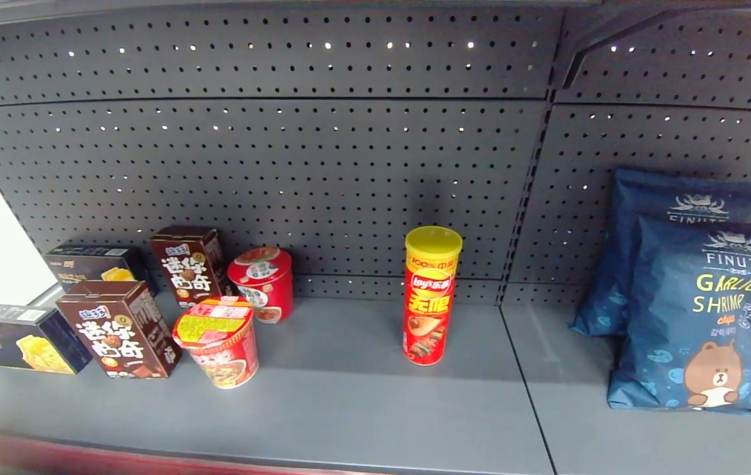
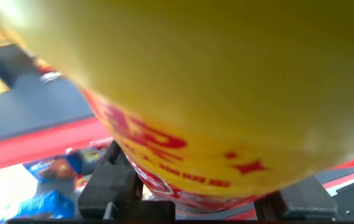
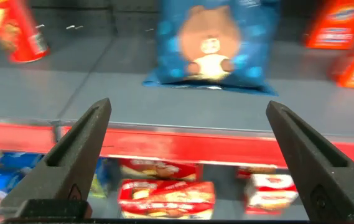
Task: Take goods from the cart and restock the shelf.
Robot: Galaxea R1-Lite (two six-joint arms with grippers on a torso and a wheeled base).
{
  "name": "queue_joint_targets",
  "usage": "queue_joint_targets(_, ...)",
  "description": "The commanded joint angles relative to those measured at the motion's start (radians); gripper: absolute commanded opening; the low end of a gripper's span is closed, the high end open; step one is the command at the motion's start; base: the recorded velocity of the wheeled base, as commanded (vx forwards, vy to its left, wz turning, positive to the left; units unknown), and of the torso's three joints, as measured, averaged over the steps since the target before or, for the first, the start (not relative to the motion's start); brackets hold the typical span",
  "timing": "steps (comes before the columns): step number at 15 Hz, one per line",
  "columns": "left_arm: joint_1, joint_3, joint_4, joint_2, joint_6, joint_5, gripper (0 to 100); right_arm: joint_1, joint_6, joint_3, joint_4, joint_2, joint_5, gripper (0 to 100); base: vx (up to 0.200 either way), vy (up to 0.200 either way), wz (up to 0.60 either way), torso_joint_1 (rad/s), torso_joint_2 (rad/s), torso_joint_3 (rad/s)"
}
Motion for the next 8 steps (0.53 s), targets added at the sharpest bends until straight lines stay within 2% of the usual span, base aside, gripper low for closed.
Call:
queue_joint_targets(1, -0.001, -0.002, 0.01, -0.013, 0.0, -0.001, 0, 0.0, 0.0, 0.0, 0.0, 0.001, 0.0, 100, 0.0, 0.0, 0.0, 0.0, 0.0, 0.0)
queue_joint_targets(8, -0.001, -0.009, 0.025, -0.03, 0.0, 0.001, 0, 0.0, -0.002, 0.0, 0.0, 0.001, 0.001, 100, 0.0, 0.0, 0.0, 0.0, 0.0, 0.0)
